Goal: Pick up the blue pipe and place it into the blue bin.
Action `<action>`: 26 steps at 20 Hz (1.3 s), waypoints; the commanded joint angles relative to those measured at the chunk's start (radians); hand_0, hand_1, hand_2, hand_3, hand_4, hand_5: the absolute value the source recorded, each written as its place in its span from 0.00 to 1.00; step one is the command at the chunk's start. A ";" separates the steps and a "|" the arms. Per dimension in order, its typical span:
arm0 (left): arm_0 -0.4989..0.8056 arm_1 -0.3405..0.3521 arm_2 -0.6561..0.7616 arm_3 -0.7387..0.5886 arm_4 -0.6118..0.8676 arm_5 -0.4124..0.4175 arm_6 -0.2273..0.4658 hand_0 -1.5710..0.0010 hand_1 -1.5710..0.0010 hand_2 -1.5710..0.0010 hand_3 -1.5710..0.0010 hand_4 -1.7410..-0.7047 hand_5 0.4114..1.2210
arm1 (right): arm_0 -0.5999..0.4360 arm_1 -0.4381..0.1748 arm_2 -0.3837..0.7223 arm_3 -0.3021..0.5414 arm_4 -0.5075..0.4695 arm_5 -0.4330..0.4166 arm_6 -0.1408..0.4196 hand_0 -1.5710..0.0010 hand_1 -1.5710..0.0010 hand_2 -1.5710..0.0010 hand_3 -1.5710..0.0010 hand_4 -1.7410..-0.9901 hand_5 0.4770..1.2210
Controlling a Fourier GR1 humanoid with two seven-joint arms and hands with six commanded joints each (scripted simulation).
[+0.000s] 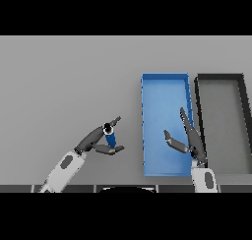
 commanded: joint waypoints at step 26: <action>-0.061 -0.136 -0.051 -0.220 0.110 0.001 0.028 0.01 0.01 0.01 0.08 0.02 0.99 | -0.018 -0.016 0.001 0.038 0.039 -0.007 -0.025 1.00 1.00 1.00 1.00 0.62 0.28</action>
